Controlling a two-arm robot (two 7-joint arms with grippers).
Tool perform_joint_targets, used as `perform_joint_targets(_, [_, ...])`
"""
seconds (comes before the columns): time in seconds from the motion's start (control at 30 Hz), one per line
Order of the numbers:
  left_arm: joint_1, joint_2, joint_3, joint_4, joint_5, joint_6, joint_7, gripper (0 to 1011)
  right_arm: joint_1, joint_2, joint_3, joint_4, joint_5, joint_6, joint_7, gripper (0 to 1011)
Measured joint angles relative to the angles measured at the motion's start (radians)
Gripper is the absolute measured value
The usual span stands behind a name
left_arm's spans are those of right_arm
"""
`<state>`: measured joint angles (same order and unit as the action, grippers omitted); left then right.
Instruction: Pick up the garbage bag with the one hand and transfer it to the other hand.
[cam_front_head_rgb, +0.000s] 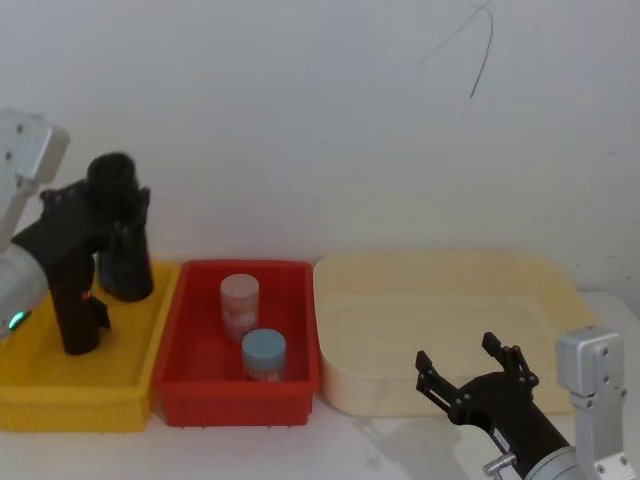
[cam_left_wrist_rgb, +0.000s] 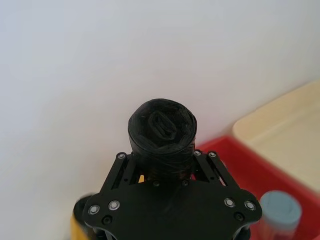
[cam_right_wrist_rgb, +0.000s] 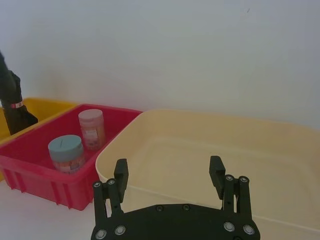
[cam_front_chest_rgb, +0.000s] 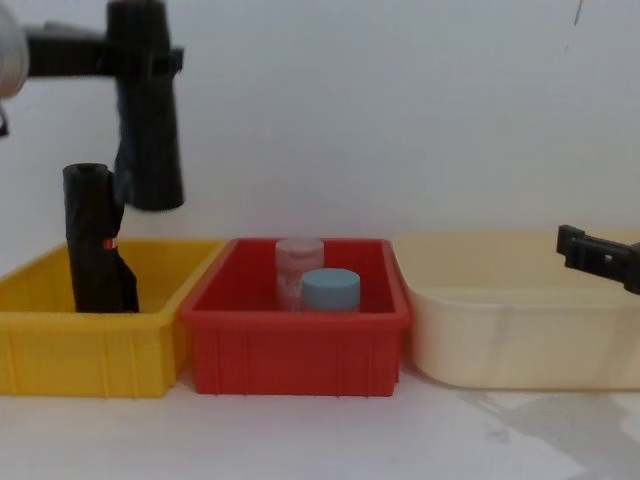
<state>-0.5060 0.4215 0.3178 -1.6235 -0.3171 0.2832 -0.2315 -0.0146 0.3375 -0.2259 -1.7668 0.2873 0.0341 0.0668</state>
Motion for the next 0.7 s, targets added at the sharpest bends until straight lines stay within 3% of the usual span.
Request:
perform_joint_targets(0.3, [-0.064, -0.04, 0.024, -0.002, -0.02, 0.035, -0.04, 374, 0.0, 0.0, 0.0, 0.0, 0.0, 0.0, 0.0, 999])
perform_joint_targets(0.7, [-0.128, -0.12, 0.071, 0.092, -0.053, 0.051, -0.076, 374, 0.0, 0.0, 0.0, 0.0, 0.0, 0.0, 0.0, 1000])
